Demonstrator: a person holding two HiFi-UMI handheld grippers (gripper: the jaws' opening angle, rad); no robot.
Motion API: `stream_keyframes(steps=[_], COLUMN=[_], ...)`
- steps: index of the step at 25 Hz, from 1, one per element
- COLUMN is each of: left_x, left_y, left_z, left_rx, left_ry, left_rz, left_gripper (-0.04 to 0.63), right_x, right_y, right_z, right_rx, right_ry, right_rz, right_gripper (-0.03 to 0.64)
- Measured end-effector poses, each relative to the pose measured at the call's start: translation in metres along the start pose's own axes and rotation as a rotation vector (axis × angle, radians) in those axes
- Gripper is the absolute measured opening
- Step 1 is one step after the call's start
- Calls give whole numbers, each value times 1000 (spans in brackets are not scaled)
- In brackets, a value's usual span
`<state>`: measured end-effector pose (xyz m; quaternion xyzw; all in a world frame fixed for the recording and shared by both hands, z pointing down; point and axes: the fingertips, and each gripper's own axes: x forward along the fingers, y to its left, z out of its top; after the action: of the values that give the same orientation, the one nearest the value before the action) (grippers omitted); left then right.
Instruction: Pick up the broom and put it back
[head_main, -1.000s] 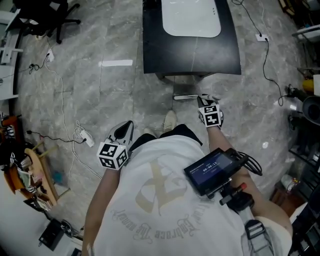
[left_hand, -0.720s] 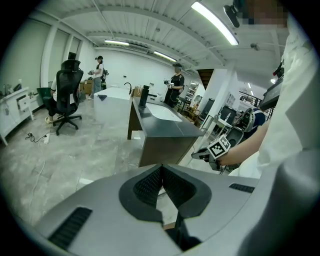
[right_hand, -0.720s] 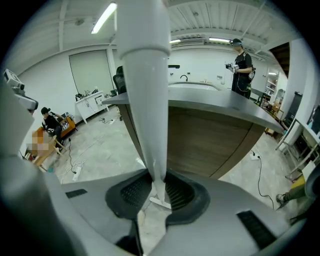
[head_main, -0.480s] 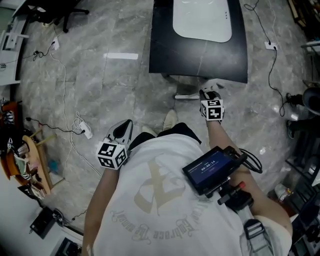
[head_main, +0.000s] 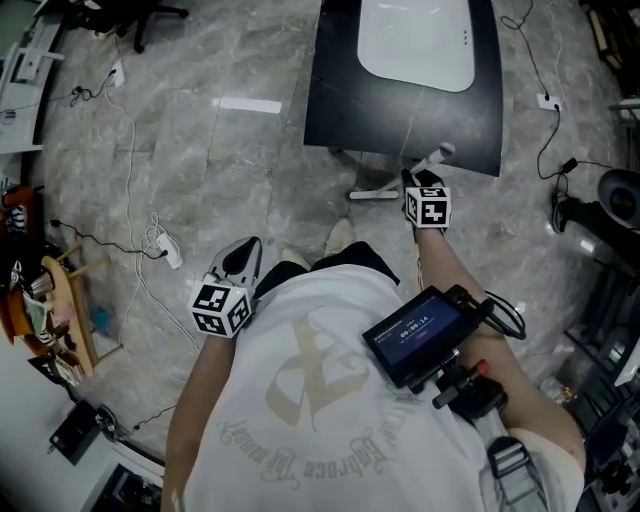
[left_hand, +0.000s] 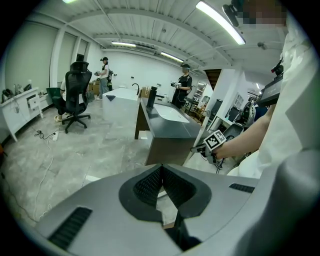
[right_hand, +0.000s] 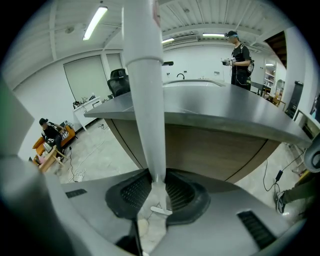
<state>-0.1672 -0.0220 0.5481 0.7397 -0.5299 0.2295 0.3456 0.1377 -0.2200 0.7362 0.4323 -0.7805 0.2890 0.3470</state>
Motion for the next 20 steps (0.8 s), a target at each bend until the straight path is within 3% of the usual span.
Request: stream_keyframes(steps=[12, 20], left_x=[-1, -30], left_y=[5, 3], left_z=[-2, -14], left_rx=[-4, 15], left_ry=[-7, -32], left_rz=[14, -38], left_gripper=[12, 12], right_x=[2, -36], right_y=[4, 33], right_z=[6, 2], right_rx=[4, 23], right_ry=[-9, -45], right_rz=[25, 21], right_gripper=[107, 135])
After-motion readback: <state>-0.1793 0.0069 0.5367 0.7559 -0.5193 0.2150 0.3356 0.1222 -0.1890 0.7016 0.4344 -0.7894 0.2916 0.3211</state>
